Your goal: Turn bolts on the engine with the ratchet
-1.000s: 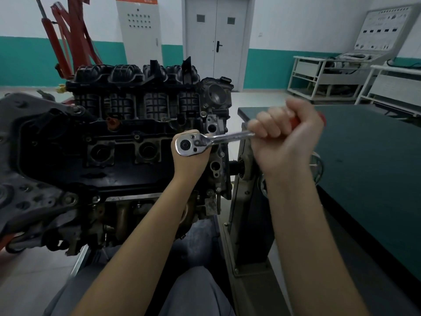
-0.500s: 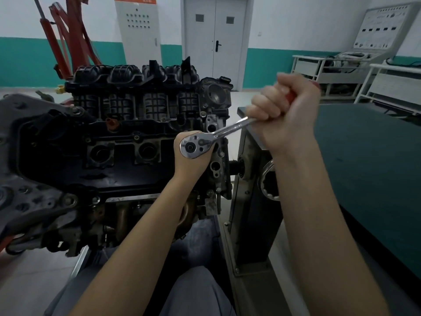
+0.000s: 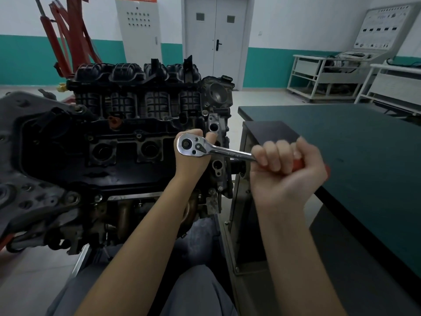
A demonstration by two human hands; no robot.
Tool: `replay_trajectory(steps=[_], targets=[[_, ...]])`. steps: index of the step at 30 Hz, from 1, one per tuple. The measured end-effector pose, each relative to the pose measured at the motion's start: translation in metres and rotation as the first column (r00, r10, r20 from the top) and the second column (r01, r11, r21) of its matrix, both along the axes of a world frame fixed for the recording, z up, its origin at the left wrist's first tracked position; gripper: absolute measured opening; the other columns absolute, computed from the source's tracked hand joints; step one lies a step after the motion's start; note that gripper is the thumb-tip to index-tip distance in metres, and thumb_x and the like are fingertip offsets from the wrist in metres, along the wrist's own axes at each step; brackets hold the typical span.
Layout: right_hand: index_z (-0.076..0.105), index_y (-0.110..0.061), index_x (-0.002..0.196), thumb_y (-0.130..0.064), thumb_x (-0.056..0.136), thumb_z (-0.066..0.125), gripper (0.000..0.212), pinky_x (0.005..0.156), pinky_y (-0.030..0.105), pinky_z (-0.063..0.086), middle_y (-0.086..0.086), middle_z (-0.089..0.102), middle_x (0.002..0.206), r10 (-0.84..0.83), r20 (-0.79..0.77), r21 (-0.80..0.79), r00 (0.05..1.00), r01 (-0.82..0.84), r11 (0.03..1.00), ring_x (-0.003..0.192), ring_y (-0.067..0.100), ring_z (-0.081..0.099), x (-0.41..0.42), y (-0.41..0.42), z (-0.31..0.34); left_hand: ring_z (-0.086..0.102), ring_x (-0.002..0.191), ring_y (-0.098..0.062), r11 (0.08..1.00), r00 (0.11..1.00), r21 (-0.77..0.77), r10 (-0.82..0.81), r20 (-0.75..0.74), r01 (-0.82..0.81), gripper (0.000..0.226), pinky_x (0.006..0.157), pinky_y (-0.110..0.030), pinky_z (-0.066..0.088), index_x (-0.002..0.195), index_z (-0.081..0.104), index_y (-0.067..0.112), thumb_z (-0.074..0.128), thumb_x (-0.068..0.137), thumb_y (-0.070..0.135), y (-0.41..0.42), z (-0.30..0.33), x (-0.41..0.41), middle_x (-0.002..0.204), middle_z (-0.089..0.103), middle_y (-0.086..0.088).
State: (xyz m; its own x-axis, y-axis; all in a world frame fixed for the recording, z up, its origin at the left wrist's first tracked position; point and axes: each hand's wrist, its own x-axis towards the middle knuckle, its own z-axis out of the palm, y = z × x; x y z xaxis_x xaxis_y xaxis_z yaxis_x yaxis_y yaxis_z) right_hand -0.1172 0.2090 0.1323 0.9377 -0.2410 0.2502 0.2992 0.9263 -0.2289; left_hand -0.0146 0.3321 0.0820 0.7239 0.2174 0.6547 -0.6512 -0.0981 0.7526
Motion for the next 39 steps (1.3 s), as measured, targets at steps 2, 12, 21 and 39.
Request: replay_trajectory(steps=[2,12,21,39], targets=[[0.032,-0.019,0.047,-0.011,0.076,0.045,0.033,0.04,0.02,0.028,-0.006,0.023,0.038,0.041,-0.003,-0.081,0.999,-0.041,0.996,0.036,0.01,0.021,0.012,-0.008,0.017,0.027,0.037,0.0,1.0,1.0,0.01,-0.005,0.012,0.005,0.053,0.042,-0.007,0.022,0.048,0.025,0.028,0.059,0.078,0.003,0.001,-0.001,0.002,0.038,0.03,0.017],[0.032,-0.019,0.049,-0.009,0.072,0.049,0.03,0.038,0.017,0.023,-0.007,0.024,0.038,0.145,-0.026,-0.248,0.989,-0.147,0.958,0.034,0.009,0.02,0.038,-0.009,0.056,0.03,0.041,0.0,0.999,1.0,0.034,-0.004,0.006,0.004,0.051,0.044,-0.011,0.025,0.049,0.032,0.028,0.063,0.08,0.003,0.002,-0.003,0.003,0.045,0.034,0.016],[0.031,-0.019,0.048,-0.011,0.078,0.044,0.034,0.042,0.021,0.03,-0.006,0.022,0.04,0.03,-0.009,-0.022,1.0,-0.03,0.999,0.037,0.011,0.022,0.005,-0.006,0.005,0.027,0.038,-0.002,0.998,0.997,0.012,0.057,-0.051,-0.057,0.056,0.043,-0.01,0.024,0.049,0.024,0.024,0.061,0.081,-0.003,-0.002,-0.001,0.003,0.04,0.029,0.016],[0.031,-0.019,0.048,-0.011,0.083,0.042,0.037,0.043,0.021,0.031,-0.005,0.023,0.042,-0.006,-0.055,0.05,0.998,0.009,0.999,0.039,0.012,0.023,-0.002,0.002,-0.002,0.03,0.042,-0.001,0.998,0.998,-0.029,0.058,-0.01,-0.059,0.049,0.045,-0.014,0.028,0.052,0.028,0.023,0.064,0.082,0.01,-0.002,-0.003,-0.002,0.042,0.032,0.017]])
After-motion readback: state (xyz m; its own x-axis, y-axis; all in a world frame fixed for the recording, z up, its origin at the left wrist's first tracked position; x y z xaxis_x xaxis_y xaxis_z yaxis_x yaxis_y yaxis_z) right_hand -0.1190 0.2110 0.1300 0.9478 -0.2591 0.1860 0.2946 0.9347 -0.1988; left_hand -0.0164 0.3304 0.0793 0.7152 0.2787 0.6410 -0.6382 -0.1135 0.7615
